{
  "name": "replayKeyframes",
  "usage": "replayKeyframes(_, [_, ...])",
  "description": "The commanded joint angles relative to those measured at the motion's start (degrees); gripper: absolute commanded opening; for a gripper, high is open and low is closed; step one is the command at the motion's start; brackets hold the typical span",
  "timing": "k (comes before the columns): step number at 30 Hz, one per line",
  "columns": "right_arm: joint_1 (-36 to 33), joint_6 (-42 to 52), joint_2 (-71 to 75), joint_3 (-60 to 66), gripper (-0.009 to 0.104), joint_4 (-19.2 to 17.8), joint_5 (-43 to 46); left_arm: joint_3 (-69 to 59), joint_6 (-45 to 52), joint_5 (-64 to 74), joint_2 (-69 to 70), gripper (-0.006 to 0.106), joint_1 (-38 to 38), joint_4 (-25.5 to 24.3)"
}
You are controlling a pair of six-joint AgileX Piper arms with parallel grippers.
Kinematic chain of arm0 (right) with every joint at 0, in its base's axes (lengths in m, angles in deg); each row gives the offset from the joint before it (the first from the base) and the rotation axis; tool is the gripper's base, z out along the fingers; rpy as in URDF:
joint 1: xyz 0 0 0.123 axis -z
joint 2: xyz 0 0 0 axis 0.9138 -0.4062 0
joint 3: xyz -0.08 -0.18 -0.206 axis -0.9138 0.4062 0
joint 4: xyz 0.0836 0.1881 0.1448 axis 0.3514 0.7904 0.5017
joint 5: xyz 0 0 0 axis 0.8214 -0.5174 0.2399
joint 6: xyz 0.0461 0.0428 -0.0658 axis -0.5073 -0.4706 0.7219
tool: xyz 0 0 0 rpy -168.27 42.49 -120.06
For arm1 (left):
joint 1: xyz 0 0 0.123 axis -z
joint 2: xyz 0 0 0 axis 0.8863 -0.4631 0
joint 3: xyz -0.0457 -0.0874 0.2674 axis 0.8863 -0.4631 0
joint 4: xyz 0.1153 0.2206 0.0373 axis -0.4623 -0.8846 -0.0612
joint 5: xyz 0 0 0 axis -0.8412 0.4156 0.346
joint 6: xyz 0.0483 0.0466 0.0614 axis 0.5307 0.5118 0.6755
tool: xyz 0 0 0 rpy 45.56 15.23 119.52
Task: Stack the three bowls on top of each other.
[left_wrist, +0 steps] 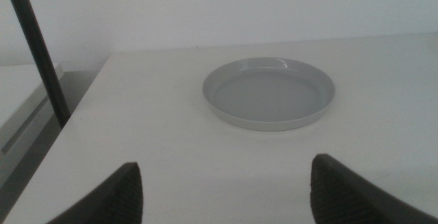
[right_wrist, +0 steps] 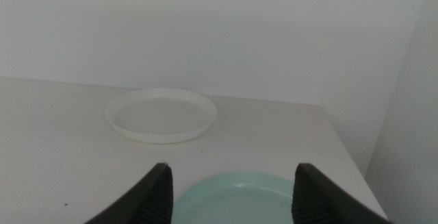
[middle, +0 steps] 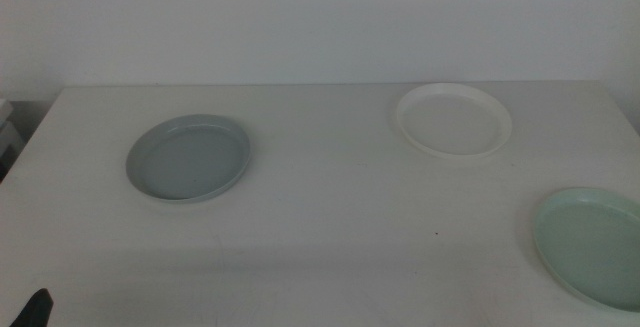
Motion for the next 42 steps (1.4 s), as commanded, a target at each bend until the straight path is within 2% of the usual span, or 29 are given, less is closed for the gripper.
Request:
replayKeyframes(1, [0.08,0.26,0.02,-3.26,0.045,-0.68,3.26,0.25,-0.48,-4.20,0.78,0.080,-0.11,0.18])
replayKeyframes(3, [0.08,0.26,-1.39,-5.61,0.045,-0.73,1.76,0.25,-0.48,-4.20,0.78,0.080,-0.11,0.18])
replayKeyframes(6, [0.08,0.26,-4.51,-9.37,0.045,-3.19,-0.50,0.25,-0.48,-4.20,0.78,0.080,-0.11,0.18])
replayKeyframes(17, [0.08,0.26,-23.55,-25.58,0.045,-2.65,-10.53,0.25,-0.48,-4.20,0.78,0.080,-0.11,0.18])
replayKeyframes(20, [0.08,0.21,-28.01,-31.25,0.045,-3.55,-12.61,0.25,-0.48,-4.20,0.78,0.080,-0.11,0.18])
replayKeyframes(27, [0.08,-3.36,-36.21,-45.53,0.045,-0.85,-22.77,0.25,-0.48,-4.20,0.78,0.080,-0.11,0.18])
replayKeyframes(35, [0.14,-3.36,-47.85,-58.61,0.045,-0.45,-36.89,0.25,-0.48,-4.20,0.78,0.080,-0.11,0.18])
replayKeyframes(42, [2.57,-3.36,-57.07,-61.56,0.045,-0.49,-40.09,0.25,-0.48,-4.20,0.78,0.080,-0.11,0.18])
